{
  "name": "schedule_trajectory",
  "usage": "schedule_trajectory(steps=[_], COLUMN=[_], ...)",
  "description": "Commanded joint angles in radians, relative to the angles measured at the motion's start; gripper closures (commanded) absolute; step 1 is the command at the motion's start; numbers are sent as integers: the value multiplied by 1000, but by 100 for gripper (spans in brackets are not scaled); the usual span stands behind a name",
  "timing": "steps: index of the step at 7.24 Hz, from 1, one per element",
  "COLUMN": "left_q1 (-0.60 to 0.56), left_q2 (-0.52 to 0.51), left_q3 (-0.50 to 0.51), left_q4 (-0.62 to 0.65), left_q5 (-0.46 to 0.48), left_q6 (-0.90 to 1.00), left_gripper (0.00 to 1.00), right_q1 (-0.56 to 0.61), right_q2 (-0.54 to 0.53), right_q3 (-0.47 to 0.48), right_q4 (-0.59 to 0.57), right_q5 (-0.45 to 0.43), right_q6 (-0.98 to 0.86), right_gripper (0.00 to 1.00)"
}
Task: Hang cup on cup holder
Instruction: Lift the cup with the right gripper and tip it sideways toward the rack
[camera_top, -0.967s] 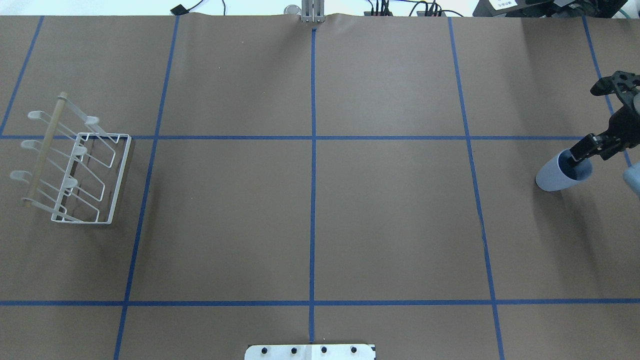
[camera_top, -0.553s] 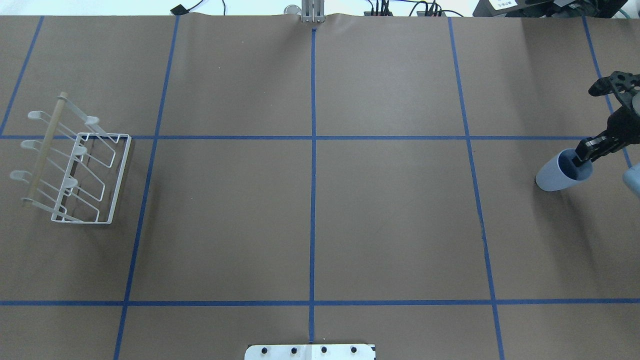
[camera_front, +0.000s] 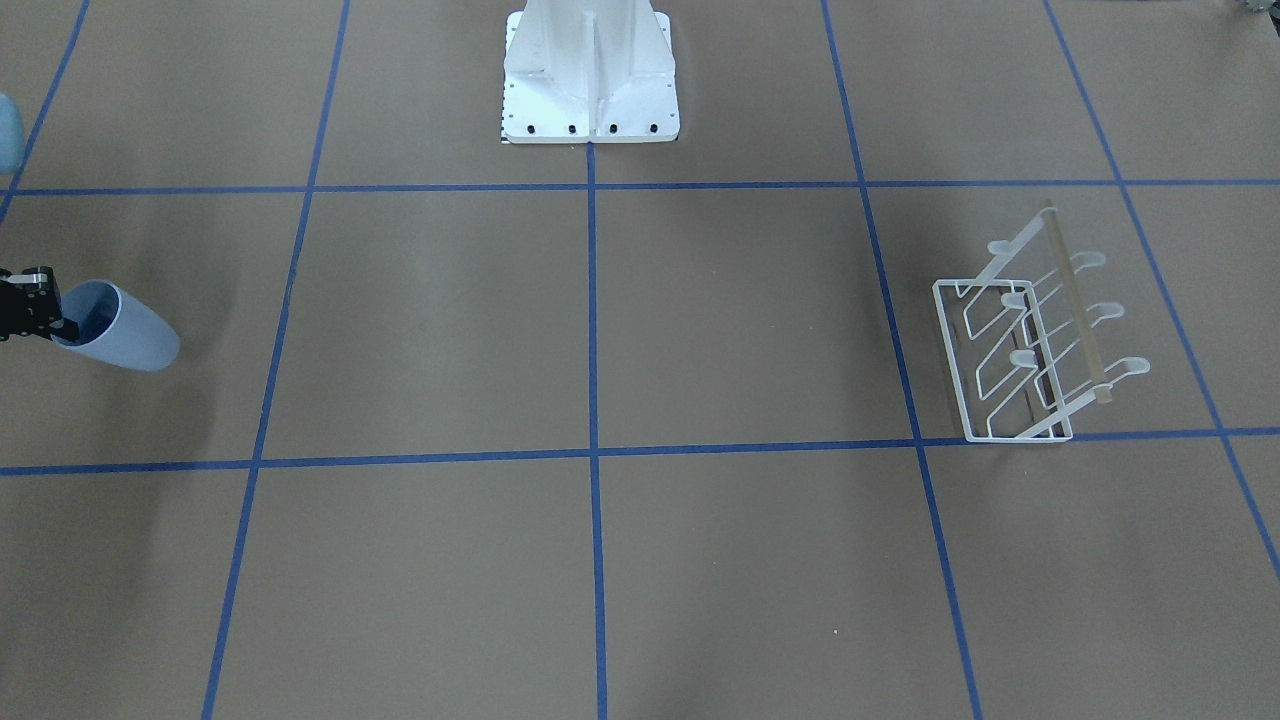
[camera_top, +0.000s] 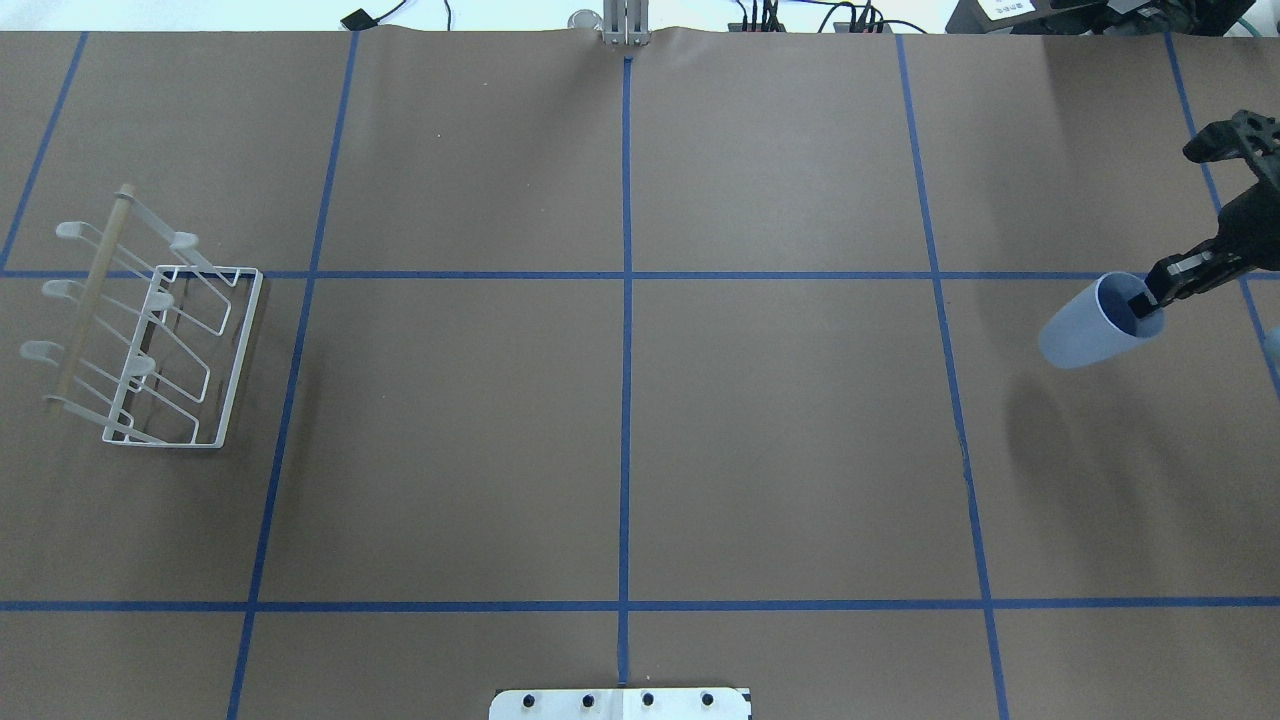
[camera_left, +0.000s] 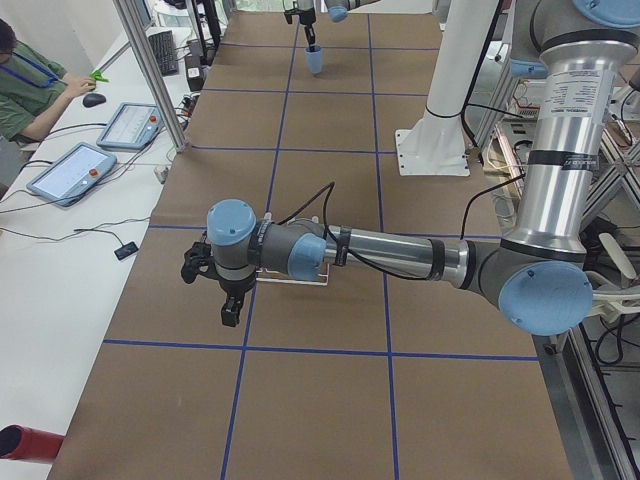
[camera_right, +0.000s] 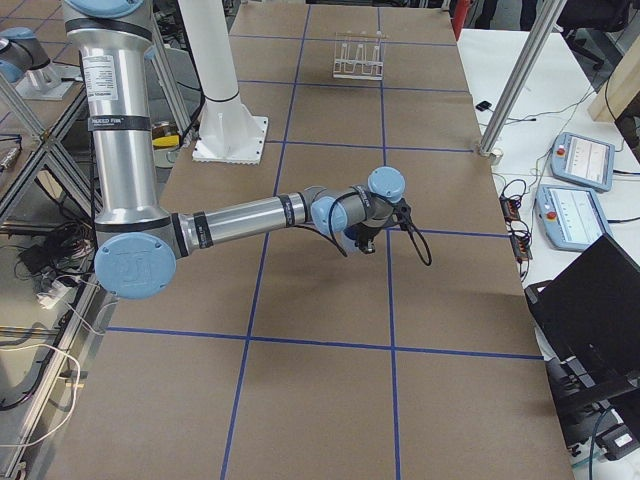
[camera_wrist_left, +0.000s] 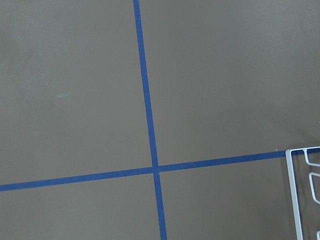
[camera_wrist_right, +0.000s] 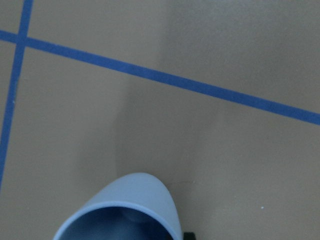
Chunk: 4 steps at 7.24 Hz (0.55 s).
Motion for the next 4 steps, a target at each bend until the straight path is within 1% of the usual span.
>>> schedule_trajectory(steps=[1, 2, 3, 4], left_q1=[42, 70, 116, 165], left_q2=[-35, -34, -35, -37], left_q3=[-2, -1, -2, -2], left_q4=[-47, -196, -380, -588], left_q5=[8, 9, 9, 64], left_q6=[-78, -194, -411, -615], left_gripper=[1, 1, 1, 2], right_q1=[7, 1, -17, -43], right_q2=[96, 132, 132, 128], right_q3=[56, 47, 49, 49], right_q4=[114, 277, 461, 630], right_q5=[34, 7, -66, -129], right_q6=[250, 469, 652, 816], right_gripper=[100, 100, 100, 100])
